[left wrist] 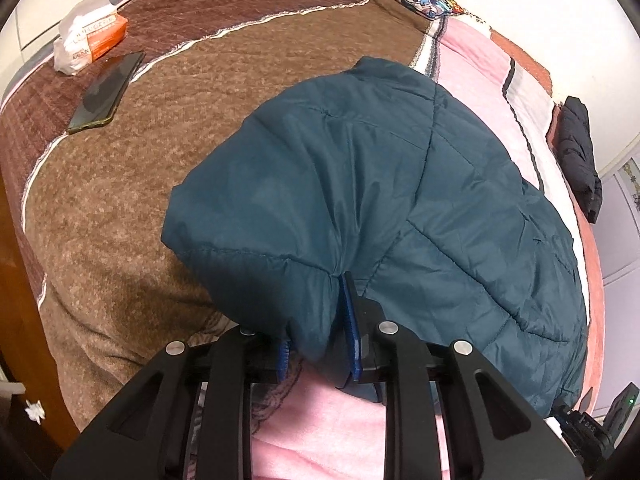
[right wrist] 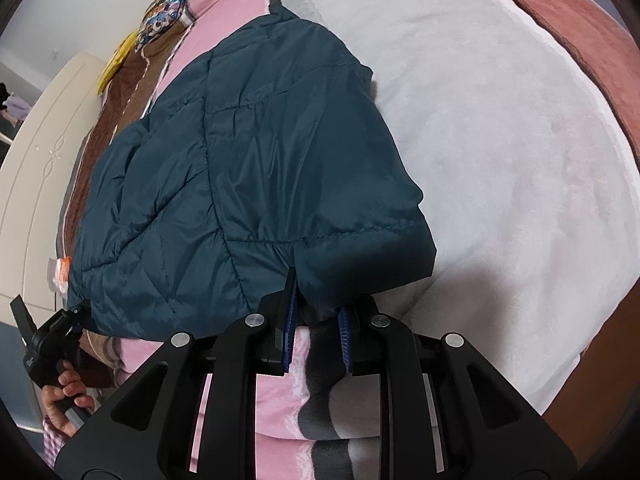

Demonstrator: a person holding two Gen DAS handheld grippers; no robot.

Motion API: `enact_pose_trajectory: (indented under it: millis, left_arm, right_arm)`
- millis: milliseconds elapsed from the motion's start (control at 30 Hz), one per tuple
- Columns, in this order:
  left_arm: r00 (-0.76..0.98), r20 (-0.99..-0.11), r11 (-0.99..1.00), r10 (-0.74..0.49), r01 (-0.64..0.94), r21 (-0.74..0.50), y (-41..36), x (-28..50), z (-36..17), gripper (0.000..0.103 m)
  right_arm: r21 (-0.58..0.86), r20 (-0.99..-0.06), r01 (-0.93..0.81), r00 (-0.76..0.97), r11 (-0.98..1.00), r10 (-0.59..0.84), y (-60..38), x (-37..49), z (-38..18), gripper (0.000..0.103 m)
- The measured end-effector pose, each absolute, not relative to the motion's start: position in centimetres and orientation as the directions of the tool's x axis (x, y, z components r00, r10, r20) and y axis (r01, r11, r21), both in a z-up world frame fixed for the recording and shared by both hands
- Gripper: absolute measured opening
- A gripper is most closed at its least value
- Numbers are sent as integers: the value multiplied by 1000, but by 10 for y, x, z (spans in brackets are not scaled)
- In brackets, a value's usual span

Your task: Fold large clothes

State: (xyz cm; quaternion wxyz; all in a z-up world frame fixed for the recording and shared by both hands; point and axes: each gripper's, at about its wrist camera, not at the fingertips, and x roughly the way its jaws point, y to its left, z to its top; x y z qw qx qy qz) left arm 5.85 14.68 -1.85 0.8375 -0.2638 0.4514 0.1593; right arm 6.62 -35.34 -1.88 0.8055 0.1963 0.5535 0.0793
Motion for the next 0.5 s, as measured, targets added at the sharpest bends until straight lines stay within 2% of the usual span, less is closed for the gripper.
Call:
enact_pose_trajectory:
  millis: [267,467,500]
  left_arm:
    - [560,-828,834,-16,-449,-320,150,58,-19,28]
    - [571,-815,837,-100,-394,-379,158,59,-21,45]
    - [573,-809,831,-133,-380,-406,160,59,-22,53]
  right_arm:
    - [349,-883,154,384,925,269,-345,64,-11,23]
    - [300,-900,210,385,931,203,-340,58,8,26]
    - [289,-902,215,389,933,190,-340,56,11,26]
